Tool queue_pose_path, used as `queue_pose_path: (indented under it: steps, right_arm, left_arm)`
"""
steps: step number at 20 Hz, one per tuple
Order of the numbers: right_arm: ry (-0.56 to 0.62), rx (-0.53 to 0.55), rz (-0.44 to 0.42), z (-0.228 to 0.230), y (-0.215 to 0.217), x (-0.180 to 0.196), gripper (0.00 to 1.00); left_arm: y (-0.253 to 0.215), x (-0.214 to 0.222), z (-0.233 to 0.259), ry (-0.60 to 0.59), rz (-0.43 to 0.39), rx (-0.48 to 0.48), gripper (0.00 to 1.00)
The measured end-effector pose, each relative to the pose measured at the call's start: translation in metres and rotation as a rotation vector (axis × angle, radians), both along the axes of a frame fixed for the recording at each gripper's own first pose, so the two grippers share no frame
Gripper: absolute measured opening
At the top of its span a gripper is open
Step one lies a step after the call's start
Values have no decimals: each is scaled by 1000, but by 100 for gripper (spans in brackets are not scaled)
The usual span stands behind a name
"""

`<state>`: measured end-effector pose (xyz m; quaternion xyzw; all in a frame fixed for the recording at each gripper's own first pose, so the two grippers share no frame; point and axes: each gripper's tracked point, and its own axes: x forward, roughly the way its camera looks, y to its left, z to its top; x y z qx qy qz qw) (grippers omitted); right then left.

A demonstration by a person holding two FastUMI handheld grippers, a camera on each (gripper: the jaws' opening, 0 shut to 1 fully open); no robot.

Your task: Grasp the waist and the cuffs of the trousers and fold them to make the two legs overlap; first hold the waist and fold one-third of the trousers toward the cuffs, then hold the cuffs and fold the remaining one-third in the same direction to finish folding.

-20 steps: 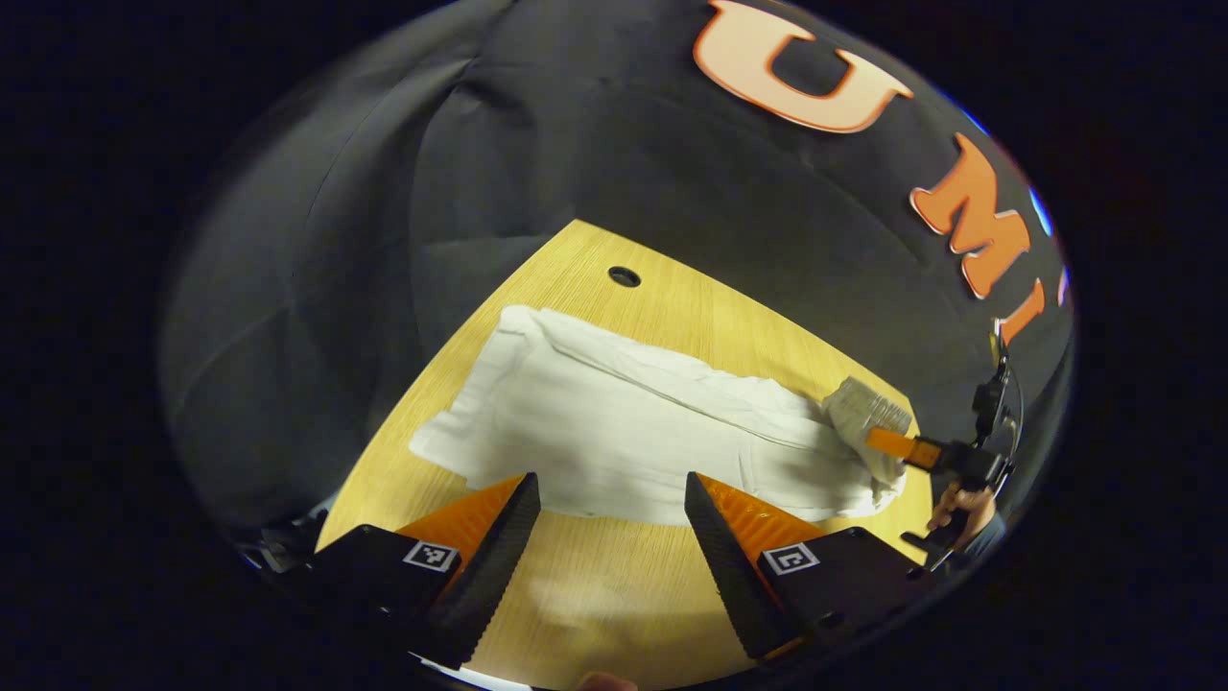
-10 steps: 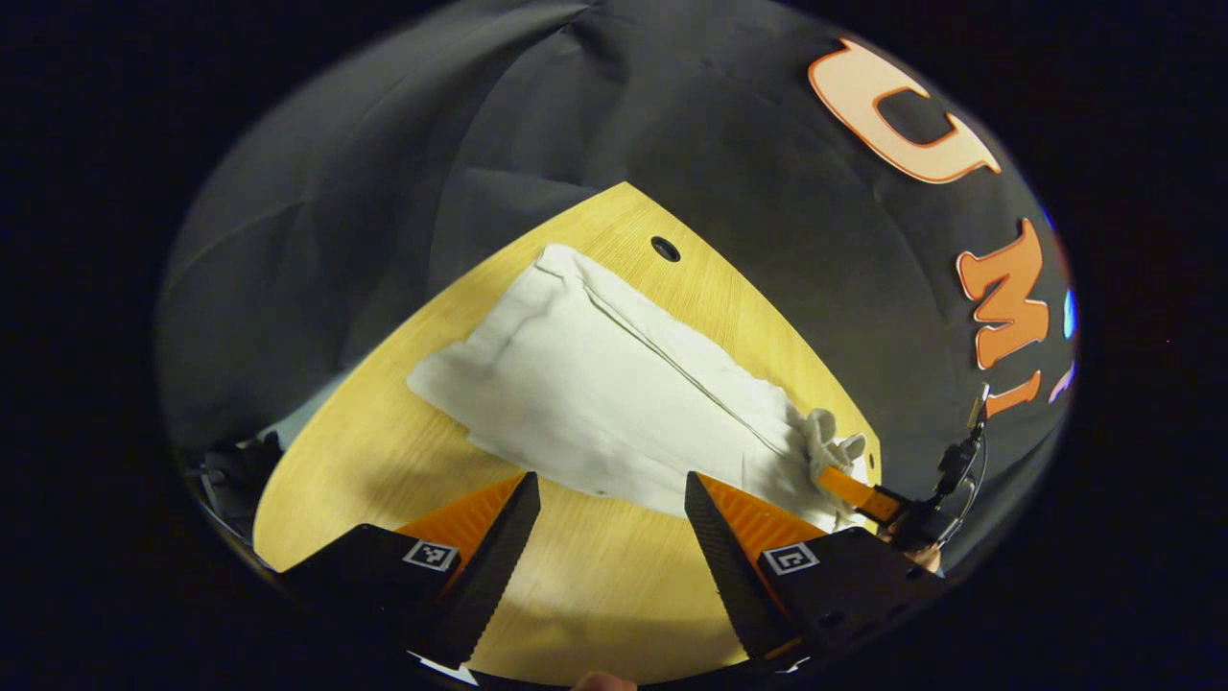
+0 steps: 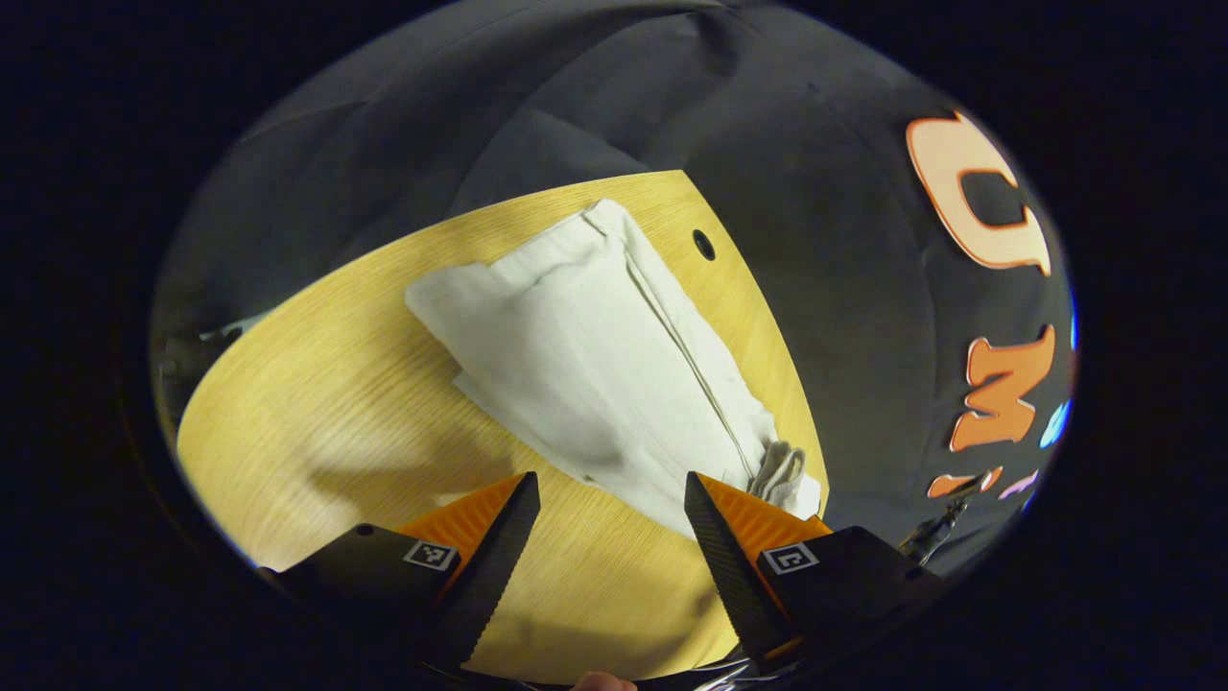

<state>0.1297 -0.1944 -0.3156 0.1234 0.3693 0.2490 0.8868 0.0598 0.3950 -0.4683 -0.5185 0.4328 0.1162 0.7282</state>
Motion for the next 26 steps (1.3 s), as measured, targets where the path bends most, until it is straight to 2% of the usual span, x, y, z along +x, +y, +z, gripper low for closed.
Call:
queue_pose_path:
  steps: [4, 10, 12, 16, 18, 21, 23, 25, 26]
  right_arm:
    - [-18, 5, -49, 12, -43, 1, 86]
    - [-22, 26, -157, 22, -101, 0, 86]
    - [-10, 28, -190, 20, -117, -5, 87]
    - [14, 14, -232, 7, -148, -20, 88]
    - [27, 10, -258, 5, -159, -27, 88]
    - [41, -2, -288, -2, -175, -36, 88]
    - [48, -11, -300, -5, -184, -42, 89]
    - [55, -4, -313, -7, -191, -44, 89]
    - [55, 4, -316, -6, -194, -43, 89]
  left_arm:
    - [8, 10, -18, 10, 114, -37, 99]
    - [22, 34, -23, -78, 248, -117, 96]
    - [23, 44, -21, -108, 261, -124, 93]
    - [21, 69, -24, -159, 239, -104, 92]
    - [20, 74, -35, -145, 239, -94, 87]
    - [23, 72, -52, -111, 257, -94, 33]
    - [22, 68, -50, -102, 265, -93, 13]
    - [21, 65, -45, -89, 246, -64, 8]
    - [23, 68, -37, -104, 232, -40, 10]
